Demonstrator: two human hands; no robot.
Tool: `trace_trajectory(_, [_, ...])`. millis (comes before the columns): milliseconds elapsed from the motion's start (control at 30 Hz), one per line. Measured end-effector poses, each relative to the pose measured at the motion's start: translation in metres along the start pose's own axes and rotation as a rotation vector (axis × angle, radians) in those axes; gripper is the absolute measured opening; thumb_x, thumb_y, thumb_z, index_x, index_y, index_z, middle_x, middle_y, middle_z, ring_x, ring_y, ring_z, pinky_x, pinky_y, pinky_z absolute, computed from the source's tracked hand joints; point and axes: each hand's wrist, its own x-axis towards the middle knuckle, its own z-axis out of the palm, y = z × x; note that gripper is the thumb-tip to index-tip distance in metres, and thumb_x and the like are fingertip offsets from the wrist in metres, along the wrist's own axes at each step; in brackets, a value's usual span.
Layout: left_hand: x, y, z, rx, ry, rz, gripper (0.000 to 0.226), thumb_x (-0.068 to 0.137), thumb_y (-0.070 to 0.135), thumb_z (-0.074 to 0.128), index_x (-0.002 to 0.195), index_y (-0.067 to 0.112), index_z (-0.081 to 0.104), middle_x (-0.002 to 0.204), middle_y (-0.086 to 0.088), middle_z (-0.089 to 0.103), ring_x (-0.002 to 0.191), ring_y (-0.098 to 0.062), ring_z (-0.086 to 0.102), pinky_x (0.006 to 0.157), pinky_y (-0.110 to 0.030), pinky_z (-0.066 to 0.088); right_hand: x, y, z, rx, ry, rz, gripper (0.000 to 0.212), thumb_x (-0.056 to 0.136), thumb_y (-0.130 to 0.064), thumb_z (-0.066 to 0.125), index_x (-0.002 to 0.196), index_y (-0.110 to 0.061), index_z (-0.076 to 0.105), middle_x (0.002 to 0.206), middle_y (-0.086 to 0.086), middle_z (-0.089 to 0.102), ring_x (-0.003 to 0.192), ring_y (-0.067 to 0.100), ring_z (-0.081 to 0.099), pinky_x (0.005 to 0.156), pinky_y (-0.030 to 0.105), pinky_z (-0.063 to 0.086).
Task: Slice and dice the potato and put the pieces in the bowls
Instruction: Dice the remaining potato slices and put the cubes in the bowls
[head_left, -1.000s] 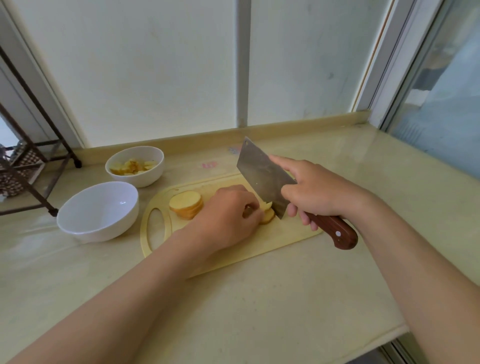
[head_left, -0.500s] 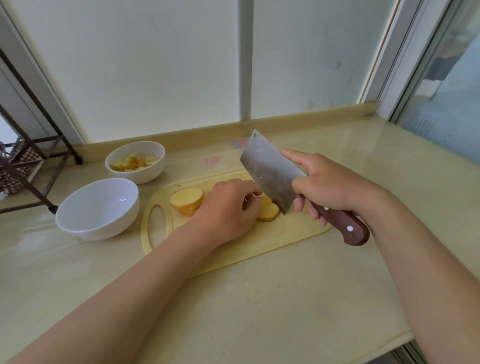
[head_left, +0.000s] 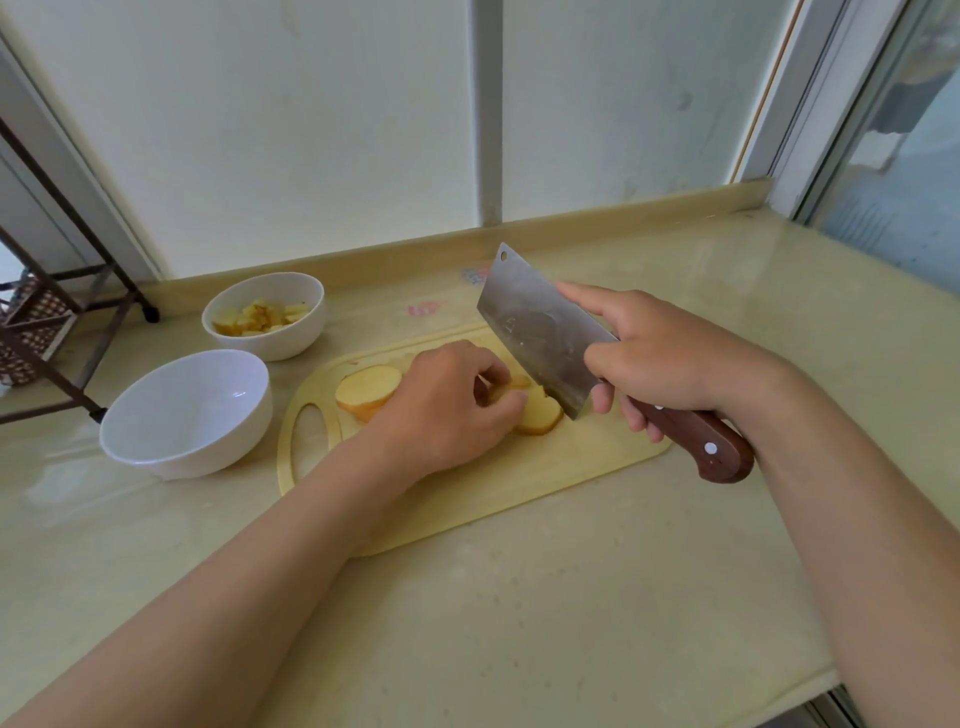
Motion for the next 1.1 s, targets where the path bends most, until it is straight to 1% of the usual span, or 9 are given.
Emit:
trace_trajectory(100, [0.001,-0.002,-0.001,0.116,-0.07,0.015,0.031,0.085,0.043,0.062,0.103,0.019,0.07,0.105,0.006,0.053,0.092,-0.013,0.054,0.083,-0.028,0.048,-0.001,0.0,-0.001,-0.003,0.002,0.0,0.085,0.093,-0.006,0.041,0.159,-0.055,0.02,0.083,0.016,0.072,0.046,0.017,0.061,0.049,0.037,0.058])
trace_trajectory(267, [0.002,-0.005,0.004,0.173,-0.073,0.008,0.03,0.094,0.025,0.046,0.101,0.009,0.071,0.103,-0.001,0.048,0.097,-0.02,0.051,0.089,-0.036,0.046,-0.001,0.0,-0.002,-0.002,0.002,0.0,0.085,0.092,-0.005,0.041,0.159,-0.055,0.021,0.083,0.016,0.072,0.046,0.018,0.06,0.051,0.038,0.059])
trace_trajectory(433, [0.005,-0.005,0.005,0.091,-0.001,0.014,0.027,0.098,0.017,0.049,0.119,0.02,0.066,0.103,0.003,0.055,0.094,-0.018,0.054,0.082,-0.027,0.043,0.0,0.002,-0.002,0.005,0.002,-0.002,0.085,0.092,-0.005,0.041,0.16,-0.052,0.021,0.081,0.017,0.072,0.046,0.019,0.06,0.05,0.038,0.058])
trace_trajectory(600, [0.007,-0.005,0.005,0.107,0.031,-0.001,0.026,0.096,0.011,0.047,0.105,0.018,0.071,0.103,0.001,0.061,0.093,-0.018,0.055,0.082,-0.027,0.044,0.0,0.002,-0.002,0.014,0.001,0.008,0.084,0.094,-0.006,0.041,0.161,-0.05,0.019,0.079,0.014,0.072,0.043,0.017,0.059,0.05,0.036,0.057])
trace_trajectory(733, [0.004,0.001,0.0,0.046,-0.022,0.002,0.021,0.09,0.013,0.051,0.098,0.014,0.071,0.098,0.002,0.063,0.088,-0.015,0.058,0.08,-0.03,0.05,-0.001,0.002,-0.002,0.015,0.0,0.006,0.084,0.093,-0.005,0.041,0.161,-0.051,0.02,0.08,0.016,0.072,0.042,0.017,0.058,0.05,0.037,0.057])
trace_trajectory(833, [0.002,0.006,-0.008,-0.001,-0.074,-0.021,0.018,0.087,0.015,0.055,0.096,0.014,0.071,0.094,0.003,0.066,0.085,-0.011,0.059,0.077,-0.026,0.05,-0.001,0.002,-0.003,0.011,0.0,0.005,0.084,0.093,-0.005,0.041,0.16,-0.052,0.02,0.079,0.015,0.071,0.042,0.017,0.058,0.05,0.037,0.057])
trace_trajectory(933, [0.003,0.007,-0.011,0.073,-0.142,-0.022,0.019,0.084,0.019,0.058,0.09,0.004,0.068,0.095,-0.012,0.068,0.085,-0.02,0.059,0.08,-0.036,0.05,0.0,0.002,-0.002,0.003,-0.003,-0.004,0.085,0.092,-0.005,0.041,0.159,-0.053,0.02,0.078,0.014,0.071,0.043,0.018,0.059,0.049,0.037,0.057])
trace_trajectory(1000, [0.004,0.006,-0.011,0.125,-0.173,-0.028,0.015,0.083,0.021,0.058,0.084,0.008,0.065,0.1,-0.018,0.065,0.083,-0.025,0.058,0.083,-0.043,0.05,0.0,0.003,-0.002,-0.002,0.001,-0.005,0.086,0.091,-0.005,0.041,0.159,-0.054,0.02,0.078,0.014,0.071,0.043,0.019,0.059,0.049,0.037,0.057])
trace_trajectory(1100, [0.004,0.004,-0.009,0.126,-0.187,-0.038,0.027,0.085,0.028,0.058,0.092,0.004,0.066,0.103,-0.008,0.06,0.09,-0.018,0.057,0.086,-0.042,0.049,0.0,0.003,-0.002,0.0,0.002,-0.005,0.086,0.092,-0.005,0.041,0.159,-0.054,0.02,0.079,0.014,0.072,0.044,0.019,0.06,0.049,0.038,0.057])
